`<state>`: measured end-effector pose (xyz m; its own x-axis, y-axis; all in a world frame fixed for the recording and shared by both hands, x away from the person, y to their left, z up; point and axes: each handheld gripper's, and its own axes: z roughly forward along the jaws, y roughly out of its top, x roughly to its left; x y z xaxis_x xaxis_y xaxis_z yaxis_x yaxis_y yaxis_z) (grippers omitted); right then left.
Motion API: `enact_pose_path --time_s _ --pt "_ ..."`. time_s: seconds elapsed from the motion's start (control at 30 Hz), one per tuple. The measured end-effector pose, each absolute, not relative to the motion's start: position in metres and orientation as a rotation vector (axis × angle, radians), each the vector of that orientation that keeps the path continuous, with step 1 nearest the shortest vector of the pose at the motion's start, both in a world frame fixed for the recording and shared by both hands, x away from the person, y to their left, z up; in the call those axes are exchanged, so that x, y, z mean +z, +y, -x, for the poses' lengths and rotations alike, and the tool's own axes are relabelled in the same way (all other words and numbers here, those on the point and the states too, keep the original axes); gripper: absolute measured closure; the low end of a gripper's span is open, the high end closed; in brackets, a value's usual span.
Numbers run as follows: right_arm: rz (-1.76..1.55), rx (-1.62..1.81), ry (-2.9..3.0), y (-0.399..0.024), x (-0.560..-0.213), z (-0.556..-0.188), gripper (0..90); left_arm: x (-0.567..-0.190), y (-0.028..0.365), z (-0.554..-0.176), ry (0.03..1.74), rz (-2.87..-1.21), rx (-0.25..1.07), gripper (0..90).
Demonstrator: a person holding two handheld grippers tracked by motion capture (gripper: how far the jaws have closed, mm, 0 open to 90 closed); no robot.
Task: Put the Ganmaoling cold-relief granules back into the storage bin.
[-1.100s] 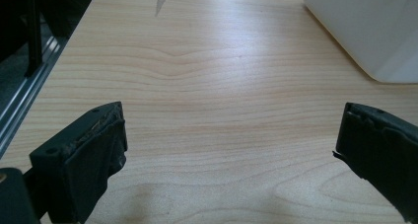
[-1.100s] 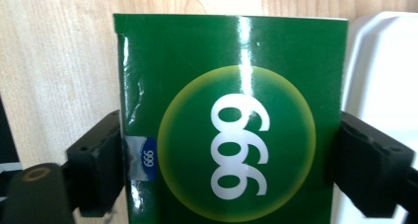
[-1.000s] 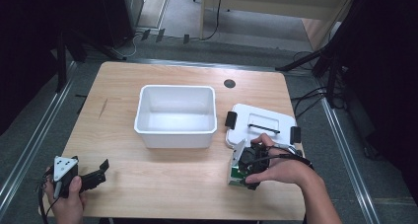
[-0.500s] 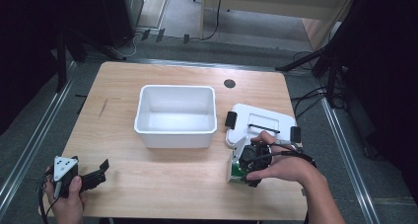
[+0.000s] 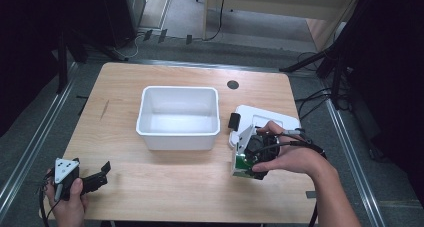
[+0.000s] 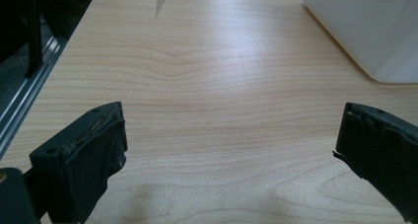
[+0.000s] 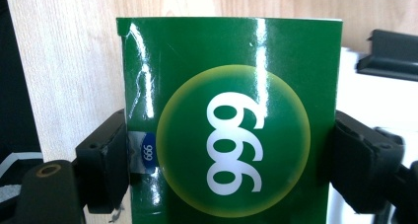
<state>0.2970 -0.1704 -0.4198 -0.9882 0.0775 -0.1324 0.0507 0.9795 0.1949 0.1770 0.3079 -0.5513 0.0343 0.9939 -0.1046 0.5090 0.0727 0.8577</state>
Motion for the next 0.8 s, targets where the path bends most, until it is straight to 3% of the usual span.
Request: enact_pose_path --time_s 0.8 --pt "-0.113 0.305 2.945 -0.162 -0.352 -0.337 16.1 -0.551 0.308 -0.178 1.578 -1.535 0.791 0.0"
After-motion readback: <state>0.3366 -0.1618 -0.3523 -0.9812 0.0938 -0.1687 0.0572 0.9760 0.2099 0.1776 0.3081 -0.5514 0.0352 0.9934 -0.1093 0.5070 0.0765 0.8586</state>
